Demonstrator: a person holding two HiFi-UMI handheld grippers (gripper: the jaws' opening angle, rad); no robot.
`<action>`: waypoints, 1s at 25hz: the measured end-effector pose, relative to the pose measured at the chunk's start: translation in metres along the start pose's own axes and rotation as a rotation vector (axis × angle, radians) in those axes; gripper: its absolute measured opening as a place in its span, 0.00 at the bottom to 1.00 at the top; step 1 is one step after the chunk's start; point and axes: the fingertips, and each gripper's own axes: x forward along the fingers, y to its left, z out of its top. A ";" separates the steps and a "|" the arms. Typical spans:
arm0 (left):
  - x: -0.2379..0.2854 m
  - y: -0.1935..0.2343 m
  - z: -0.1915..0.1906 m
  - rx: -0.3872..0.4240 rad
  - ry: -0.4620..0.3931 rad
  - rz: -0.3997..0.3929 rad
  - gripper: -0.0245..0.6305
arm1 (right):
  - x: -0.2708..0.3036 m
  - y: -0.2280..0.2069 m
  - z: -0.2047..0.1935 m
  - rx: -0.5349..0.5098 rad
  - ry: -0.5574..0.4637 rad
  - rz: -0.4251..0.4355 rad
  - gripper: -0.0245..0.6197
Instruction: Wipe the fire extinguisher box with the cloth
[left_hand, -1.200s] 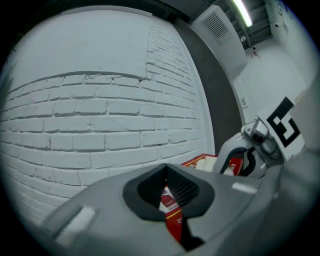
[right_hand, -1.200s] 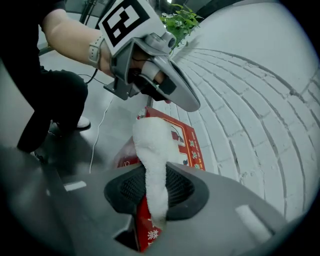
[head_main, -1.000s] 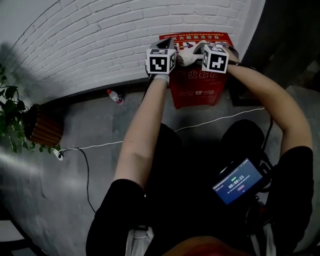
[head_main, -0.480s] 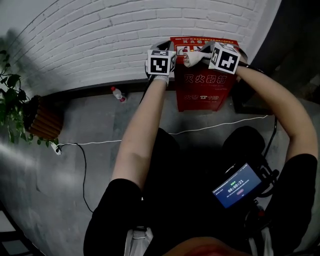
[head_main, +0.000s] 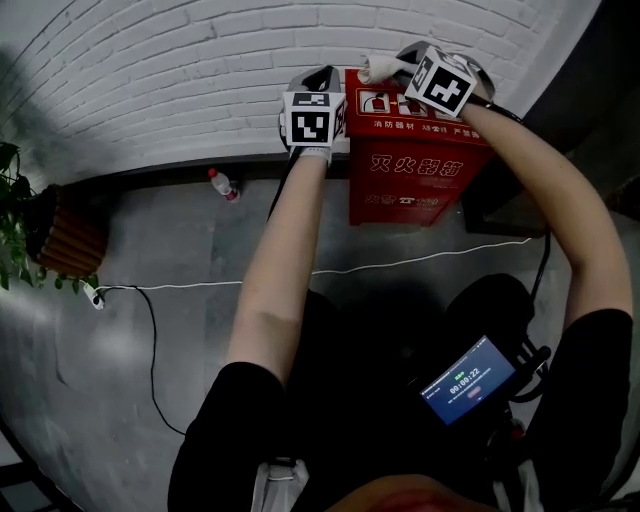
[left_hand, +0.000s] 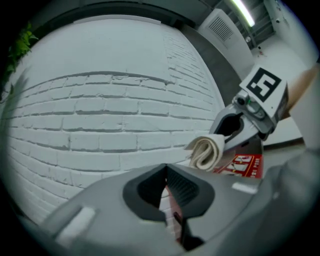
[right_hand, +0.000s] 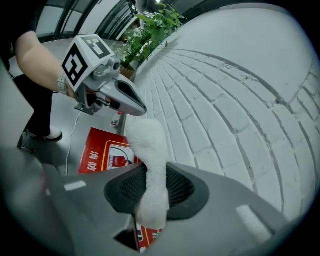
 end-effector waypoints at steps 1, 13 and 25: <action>0.003 0.000 -0.003 0.007 0.000 -0.007 0.04 | 0.008 -0.005 0.001 -0.004 0.006 -0.008 0.18; 0.039 0.036 -0.034 0.007 0.018 0.009 0.04 | 0.099 0.005 0.014 -0.103 0.067 0.054 0.18; 0.012 0.002 -0.028 0.001 0.024 -0.003 0.04 | 0.046 0.076 0.013 -0.077 -0.023 0.213 0.18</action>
